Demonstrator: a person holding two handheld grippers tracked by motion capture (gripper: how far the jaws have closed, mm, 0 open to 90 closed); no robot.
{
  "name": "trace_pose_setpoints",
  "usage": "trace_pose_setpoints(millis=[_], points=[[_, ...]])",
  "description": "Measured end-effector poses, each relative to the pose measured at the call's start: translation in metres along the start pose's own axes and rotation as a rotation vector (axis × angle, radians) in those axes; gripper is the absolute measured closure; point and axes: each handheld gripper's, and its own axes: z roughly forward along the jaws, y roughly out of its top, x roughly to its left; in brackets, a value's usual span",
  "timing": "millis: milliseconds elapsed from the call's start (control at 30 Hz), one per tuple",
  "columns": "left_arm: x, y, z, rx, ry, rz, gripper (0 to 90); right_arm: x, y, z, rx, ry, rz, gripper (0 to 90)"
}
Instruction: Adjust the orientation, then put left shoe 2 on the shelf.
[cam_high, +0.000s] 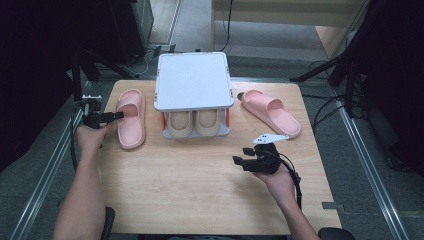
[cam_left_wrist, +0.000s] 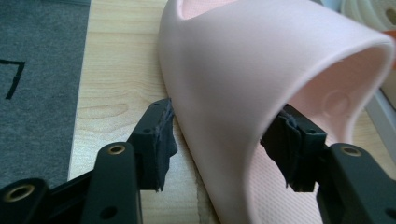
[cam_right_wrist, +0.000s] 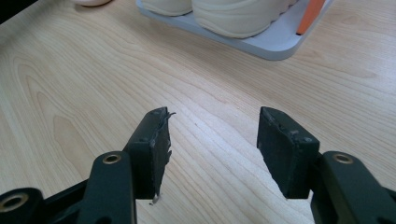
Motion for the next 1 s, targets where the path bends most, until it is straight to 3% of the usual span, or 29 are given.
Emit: trace_pose_setpoints(millis=[233, 500, 600, 667, 800, 1000], points=[[-0.005, -0.001, 0.005, 0.014, 0.028, 0.04, 59.8, -0.001, -0.002, -0.001, 0.0, -0.007, 0.004, 44.4], [-0.006, 0.002, -0.002, 0.024, 0.1, 0.024, 80.3, 0.0, 0.0, 0.001, 0.002, 0.0, 0.0, 44.3], [-0.005, 0.003, -0.006, 0.042, 0.076, 0.002, 82.6, 0.0, 0.0, 0.002, 0.005, 0.002, 0.001, 44.4], [-0.006, 0.004, -0.007, 0.058, 0.082, 0.011, 82.7, 0.0, 0.001, 0.002, 0.003, 0.005, -0.002, 44.4], [-0.008, 0.006, -0.01, 0.055, 0.051, -0.033, 82.8, 0.0, 0.003, 0.003, 0.003, 0.009, -0.005, 44.4], [-0.018, 0.01, -0.019, 0.085, 0.028, -0.032, 82.8, 0.001, 0.006, 0.006, 0.004, 0.021, -0.018, 44.4]])
